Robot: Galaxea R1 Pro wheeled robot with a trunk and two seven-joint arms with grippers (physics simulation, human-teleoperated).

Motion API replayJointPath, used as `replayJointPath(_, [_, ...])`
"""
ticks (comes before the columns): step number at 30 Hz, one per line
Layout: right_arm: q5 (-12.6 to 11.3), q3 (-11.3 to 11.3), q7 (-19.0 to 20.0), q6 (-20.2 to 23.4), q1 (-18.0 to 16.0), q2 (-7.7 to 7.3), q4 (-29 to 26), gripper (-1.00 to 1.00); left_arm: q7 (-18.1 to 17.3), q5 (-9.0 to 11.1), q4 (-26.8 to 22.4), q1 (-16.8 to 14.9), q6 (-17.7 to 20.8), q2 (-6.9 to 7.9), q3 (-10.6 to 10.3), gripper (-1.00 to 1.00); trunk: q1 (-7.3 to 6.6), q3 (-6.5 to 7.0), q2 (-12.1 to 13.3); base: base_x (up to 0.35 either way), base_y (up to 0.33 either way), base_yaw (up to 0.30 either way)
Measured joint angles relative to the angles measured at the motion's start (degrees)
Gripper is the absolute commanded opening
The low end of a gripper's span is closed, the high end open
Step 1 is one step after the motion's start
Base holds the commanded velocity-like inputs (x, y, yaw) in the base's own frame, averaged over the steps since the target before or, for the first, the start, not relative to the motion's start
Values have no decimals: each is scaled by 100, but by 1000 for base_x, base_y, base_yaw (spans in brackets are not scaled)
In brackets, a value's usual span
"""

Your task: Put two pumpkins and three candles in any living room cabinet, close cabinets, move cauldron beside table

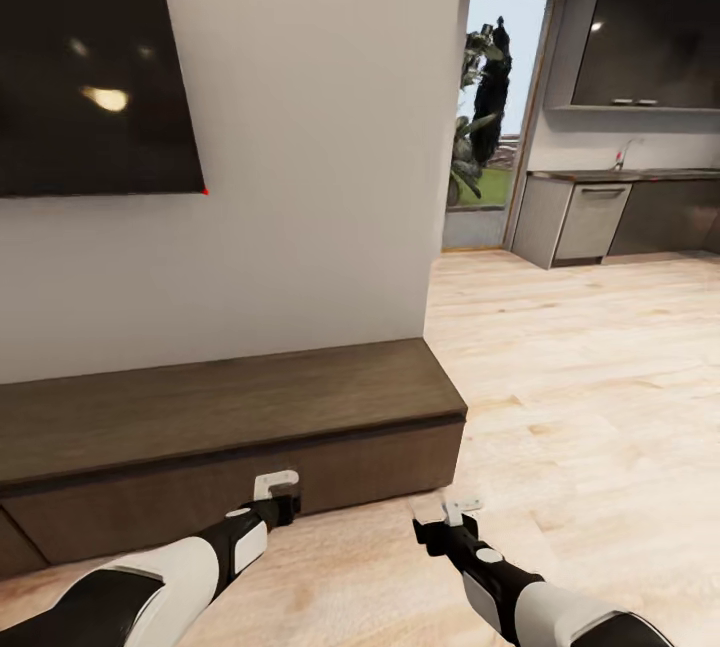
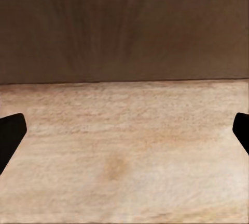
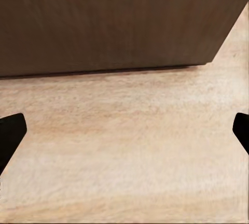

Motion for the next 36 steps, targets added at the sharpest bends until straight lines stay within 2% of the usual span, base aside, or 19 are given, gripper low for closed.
replayJointPath(2, [-1, 0, 0, -4, 88, -4, 26, 100, -2, 0, 14, 35, 231, 16, 2, 100, -44, 36, 80, 0, 0, 0])
replayJointPath(5, [-5, -1, -1, -10, 166, -32, 40, 100, -1, -1, 18, 118, 333, 23, 2, 100, -110, 90, 200, 0, 0, -23])
replayJointPath(11, [-30, -16, 42, -26, 424, -240, 41, 100, -2, -1, 28, 254, 416, 27, 6, 100, -242, 203, 441, 0, 0, -159])
replayJointPath(17, [-25, -41, 51, 41, 489, -483, 50, 100, 2, 6, 22, 402, 431, 133, 24, 100, -374, 332, 682, 0, 0, -261])
replayJointPath(21, [-26, -38, 53, 60, 659, -620, 53, 100, -1, 8, 21, 471, 434, 165, 28, 100, -461, 419, 842, 0, 0, -265])
replayJointPath(27, [-20, -29, 54, 56, 795, -635, 53, 100, 1, 8, 21, 485, 449, 164, 29, 100, -593, 564, 1083, 0, 0, -240])
replayJointPath(30, [-25, -28, 55, 60, 842, -632, 53, 100, -3, 6, 8, 486, 632, 154, 29, 100, -659, 639, 1203, 0, 0, -221])
replayJointPath(36, [-21, -25, 31, 60, 849, -623, 53, 100, -38, 6, 4, 486, 695, 148, 29, 100, -791, 792, 1444, 0, 0, -174])
